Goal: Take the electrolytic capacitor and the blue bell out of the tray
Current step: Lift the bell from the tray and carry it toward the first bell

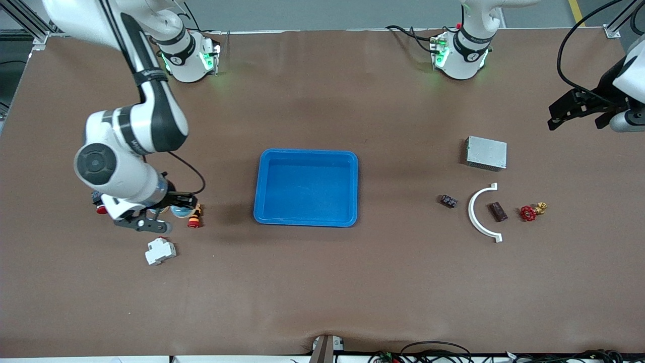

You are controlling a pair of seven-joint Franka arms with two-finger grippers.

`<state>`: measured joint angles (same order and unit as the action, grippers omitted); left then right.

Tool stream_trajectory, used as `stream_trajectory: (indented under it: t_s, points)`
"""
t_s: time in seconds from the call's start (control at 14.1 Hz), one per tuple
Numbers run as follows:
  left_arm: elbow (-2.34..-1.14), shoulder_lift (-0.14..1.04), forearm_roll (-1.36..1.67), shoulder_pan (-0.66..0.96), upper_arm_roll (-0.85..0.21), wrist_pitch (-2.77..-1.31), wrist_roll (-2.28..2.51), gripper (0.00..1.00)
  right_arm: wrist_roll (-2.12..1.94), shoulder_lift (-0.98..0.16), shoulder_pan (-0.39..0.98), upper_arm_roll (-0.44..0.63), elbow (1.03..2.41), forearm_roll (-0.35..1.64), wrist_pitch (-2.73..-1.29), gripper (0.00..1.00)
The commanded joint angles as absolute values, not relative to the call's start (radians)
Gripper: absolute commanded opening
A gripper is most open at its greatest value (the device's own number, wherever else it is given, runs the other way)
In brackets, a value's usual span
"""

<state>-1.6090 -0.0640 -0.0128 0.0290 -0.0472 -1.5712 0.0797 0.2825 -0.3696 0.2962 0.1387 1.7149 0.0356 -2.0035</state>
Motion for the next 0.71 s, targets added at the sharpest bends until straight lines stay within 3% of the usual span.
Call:
stream_trajectory:
  t_s: [0.0, 0.64]
  points:
    - [-1.618, -0.086, -0.008, 0.028, -0.055, -1.554, 0.077, 1.0, 0.145, -0.339, 0.215, 0.121, 1.736, 0.021, -2.013, 0.0]
    - [-1.618, -0.095, -0.009, 0.021, -0.054, -1.514, 0.061, 1.0, -0.286, -0.394, -0.009, 0.12, 1.756, 0.031, -2.196, 0.0]
